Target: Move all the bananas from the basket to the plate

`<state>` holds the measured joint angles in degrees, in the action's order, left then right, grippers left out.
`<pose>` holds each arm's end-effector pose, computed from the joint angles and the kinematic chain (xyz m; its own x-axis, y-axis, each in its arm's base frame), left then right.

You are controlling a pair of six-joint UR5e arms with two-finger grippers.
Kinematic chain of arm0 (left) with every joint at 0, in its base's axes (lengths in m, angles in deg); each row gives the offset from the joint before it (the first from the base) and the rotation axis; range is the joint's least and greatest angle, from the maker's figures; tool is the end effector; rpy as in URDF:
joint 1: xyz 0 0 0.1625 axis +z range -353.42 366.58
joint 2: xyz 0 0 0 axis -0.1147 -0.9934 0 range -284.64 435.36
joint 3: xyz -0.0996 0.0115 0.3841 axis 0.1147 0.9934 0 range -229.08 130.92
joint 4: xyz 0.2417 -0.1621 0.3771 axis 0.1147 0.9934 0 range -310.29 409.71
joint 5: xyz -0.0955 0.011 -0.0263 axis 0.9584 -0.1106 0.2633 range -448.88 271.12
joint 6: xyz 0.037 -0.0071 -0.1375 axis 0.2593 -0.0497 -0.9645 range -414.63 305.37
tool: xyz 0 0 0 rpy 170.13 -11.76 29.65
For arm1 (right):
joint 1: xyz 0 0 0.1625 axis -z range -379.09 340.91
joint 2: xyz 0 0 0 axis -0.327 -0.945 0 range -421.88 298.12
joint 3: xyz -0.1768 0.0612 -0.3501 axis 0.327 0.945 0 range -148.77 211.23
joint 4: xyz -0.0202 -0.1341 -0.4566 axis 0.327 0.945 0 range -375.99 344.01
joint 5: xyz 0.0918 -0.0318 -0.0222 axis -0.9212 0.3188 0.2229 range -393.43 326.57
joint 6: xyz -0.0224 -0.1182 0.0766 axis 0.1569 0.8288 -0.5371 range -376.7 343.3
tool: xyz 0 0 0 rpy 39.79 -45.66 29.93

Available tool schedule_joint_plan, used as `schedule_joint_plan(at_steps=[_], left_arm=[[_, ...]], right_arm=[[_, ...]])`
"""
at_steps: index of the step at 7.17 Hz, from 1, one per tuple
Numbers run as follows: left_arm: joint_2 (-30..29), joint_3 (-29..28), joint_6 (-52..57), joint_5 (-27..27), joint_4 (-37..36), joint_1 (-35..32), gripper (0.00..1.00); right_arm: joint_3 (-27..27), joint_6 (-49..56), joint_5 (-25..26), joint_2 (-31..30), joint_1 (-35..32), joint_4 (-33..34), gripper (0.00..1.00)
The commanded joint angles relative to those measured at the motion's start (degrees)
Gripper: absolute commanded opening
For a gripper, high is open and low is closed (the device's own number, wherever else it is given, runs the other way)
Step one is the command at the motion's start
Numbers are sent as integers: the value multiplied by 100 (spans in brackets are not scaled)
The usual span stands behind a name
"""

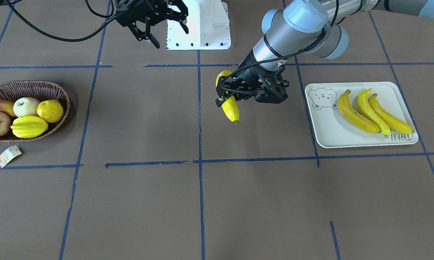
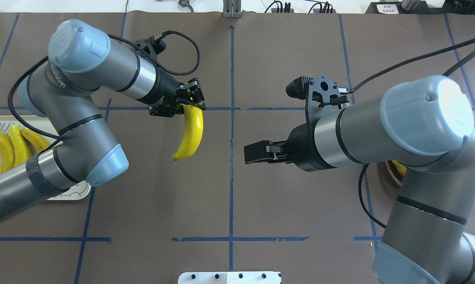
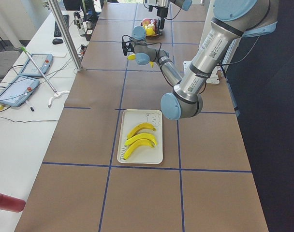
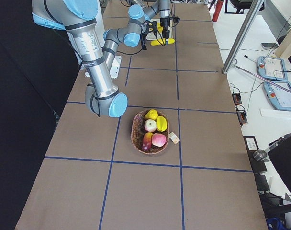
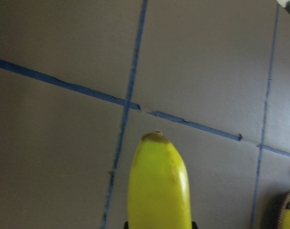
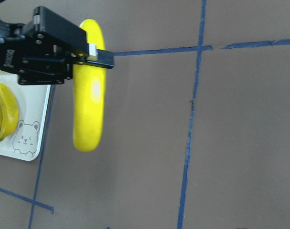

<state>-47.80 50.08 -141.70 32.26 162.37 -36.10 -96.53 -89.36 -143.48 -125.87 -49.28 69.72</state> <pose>0.4800 -0.5239 0.1482 0.3225 -0.2379 -0.9162 0.2197 0.9603 -0.1720 -0.4223 -0.3434 0.0667 0.3671 -0.1103 0.9236 -0.0923 0.9837 0.1542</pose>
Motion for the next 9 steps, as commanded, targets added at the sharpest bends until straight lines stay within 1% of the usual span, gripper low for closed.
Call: schedule_joint_plan(at_steps=[1, 2, 3, 4, 5, 7, 8, 9], left_arm=[[703, 576, 1029, -150, -1670, -432, 0], [811, 578, 1390, -569, -2129, -425, 0], [1351, 561, 1603, -713, -2212, -390, 0], [1679, 552, 1718, -723, -2196, -398, 0], [1882, 535, 1728, -723, -2187, -398, 0], [2147, 438, 1737, -732, -2169, -398, 4], [2235, 438, 1737, -836, -2178, -372, 4], [2279, 420, 1737, -846, -2169, -363, 78]], right_arm=[[-117, 6, 1, -376, -144, 113, 100], [-108, 15, 1, -447, -206, 122, 100], [-108, 93, -25, -491, -372, 418, 100], [-100, 233, -60, -500, -573, 638, 100], [-91, 635, -61, -500, -715, 980, 100], [-73, 1479, -69, -474, -1118, 1552, 100], [-73, 1892, -96, -500, -1355, 1807, 100], [-64, 2348, -270, -579, -1706, 1922, 100]])
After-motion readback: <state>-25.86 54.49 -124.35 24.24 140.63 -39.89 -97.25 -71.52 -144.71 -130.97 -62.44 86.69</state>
